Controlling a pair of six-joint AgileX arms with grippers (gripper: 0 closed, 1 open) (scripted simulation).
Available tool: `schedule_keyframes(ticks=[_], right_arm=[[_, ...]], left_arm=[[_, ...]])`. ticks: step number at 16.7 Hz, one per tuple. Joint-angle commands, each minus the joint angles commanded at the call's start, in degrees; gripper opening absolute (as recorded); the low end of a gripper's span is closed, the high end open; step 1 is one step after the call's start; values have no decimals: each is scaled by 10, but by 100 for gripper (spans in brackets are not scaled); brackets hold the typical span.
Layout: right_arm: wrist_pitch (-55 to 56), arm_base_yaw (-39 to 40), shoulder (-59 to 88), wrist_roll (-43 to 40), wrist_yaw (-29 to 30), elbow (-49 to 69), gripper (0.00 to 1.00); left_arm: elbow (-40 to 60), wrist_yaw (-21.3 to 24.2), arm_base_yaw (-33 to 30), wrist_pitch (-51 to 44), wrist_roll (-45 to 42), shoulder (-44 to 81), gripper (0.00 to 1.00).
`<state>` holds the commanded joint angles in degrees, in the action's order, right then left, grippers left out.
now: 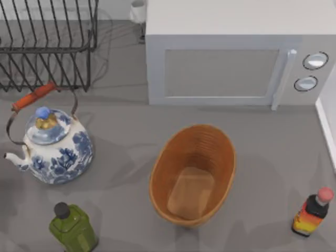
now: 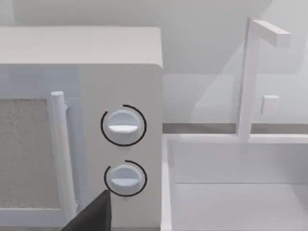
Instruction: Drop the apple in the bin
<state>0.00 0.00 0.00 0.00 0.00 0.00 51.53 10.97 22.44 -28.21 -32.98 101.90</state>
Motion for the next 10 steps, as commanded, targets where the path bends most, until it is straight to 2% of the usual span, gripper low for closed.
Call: schedule_keyframes(ticks=[4, 10], right_arm=[[0, 0, 0, 0, 0, 0, 100], [0, 0, 0, 0, 0, 0, 100]], left_arm=[[60, 38, -6, -58, 15, -3, 0], [184, 89, -12, -260, 37, -12, 0]])
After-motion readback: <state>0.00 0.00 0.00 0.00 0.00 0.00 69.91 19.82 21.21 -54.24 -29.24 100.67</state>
